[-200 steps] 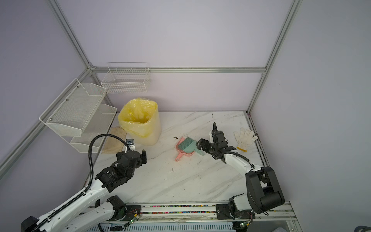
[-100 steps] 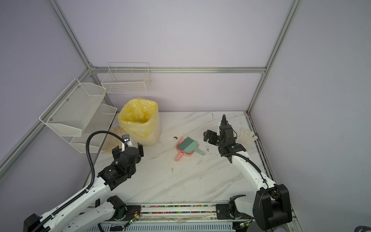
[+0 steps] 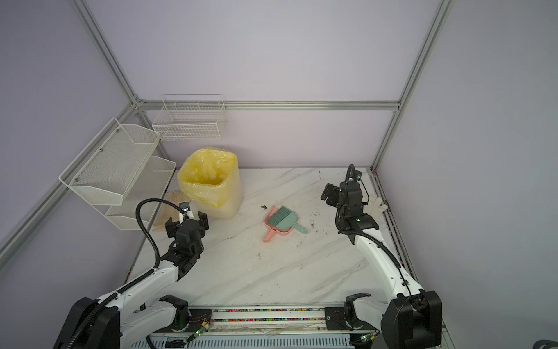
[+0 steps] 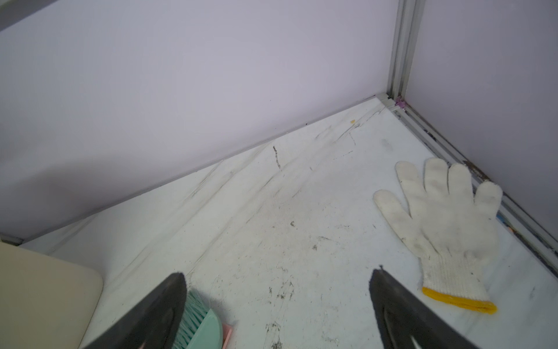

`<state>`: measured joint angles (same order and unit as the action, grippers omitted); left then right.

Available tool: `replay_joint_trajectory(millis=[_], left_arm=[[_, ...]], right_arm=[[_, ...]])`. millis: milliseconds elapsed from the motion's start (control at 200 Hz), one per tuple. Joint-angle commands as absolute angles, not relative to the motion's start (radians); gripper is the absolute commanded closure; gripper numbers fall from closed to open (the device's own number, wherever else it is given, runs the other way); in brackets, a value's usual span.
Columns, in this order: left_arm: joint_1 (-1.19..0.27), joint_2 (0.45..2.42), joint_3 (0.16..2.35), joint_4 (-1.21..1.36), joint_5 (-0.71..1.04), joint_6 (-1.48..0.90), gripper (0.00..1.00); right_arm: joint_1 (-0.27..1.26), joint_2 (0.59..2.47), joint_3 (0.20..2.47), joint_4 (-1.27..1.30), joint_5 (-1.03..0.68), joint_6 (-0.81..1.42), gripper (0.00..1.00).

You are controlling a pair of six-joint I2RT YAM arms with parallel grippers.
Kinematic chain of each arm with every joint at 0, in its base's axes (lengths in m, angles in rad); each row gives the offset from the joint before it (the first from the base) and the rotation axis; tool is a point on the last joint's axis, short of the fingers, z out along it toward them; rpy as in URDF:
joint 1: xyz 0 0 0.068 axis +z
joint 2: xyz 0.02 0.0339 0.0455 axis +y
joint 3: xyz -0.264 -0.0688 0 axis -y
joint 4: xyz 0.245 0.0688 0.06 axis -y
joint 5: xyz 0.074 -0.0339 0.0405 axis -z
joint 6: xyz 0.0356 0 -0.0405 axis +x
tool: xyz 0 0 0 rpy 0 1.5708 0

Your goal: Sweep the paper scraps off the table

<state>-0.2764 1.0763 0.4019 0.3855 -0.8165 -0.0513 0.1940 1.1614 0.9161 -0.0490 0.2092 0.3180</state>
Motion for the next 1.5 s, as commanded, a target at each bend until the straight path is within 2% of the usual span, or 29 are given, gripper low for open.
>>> replay_joint_trajectory(millis=[0, 170, 355, 485, 625, 785, 1215, 1495], left_arm=[[-0.223, 1.108, 0.345, 0.614, -0.766, -0.022, 0.00], [-0.163, 1.182, 0.300, 0.772, -0.663, -0.007, 0.00], [-0.157, 1.351, 0.253, 1.042, -0.600, 0.049, 0.00], [-0.157, 1.462, 0.274, 1.095, -0.578, 0.062, 0.00], [-0.157, 1.510, 0.278, 1.148, -0.623, 0.045, 0.00], [-0.157, 1.530, 0.279, 1.152, -0.593, 0.043, 0.00], [-0.151, 1.548, 0.306, 1.123, -0.577, 0.048, 0.00], [-0.081, 1.546, 0.417, 0.878, -0.480, -0.016, 0.00]], right_arm=[[0.181, 1.101, 0.860, 0.113, 0.359, 0.261, 0.03], [0.174, 1.033, 0.724, 0.305, 0.547, 0.169, 0.03], [0.165, 1.024, 0.540, 0.586, 0.600, 0.110, 0.03], [0.161, 1.070, 0.459, 0.746, 0.613, 0.122, 0.03], [0.155, 1.206, 0.404, 0.893, 0.677, 0.122, 0.03], [0.150, 1.253, 0.304, 1.105, 0.675, 0.167, 0.03], [0.146, 1.488, 0.250, 1.382, 0.659, 0.175, 0.03], [0.145, 1.628, 0.262, 1.540, 0.657, 0.133, 0.03]])
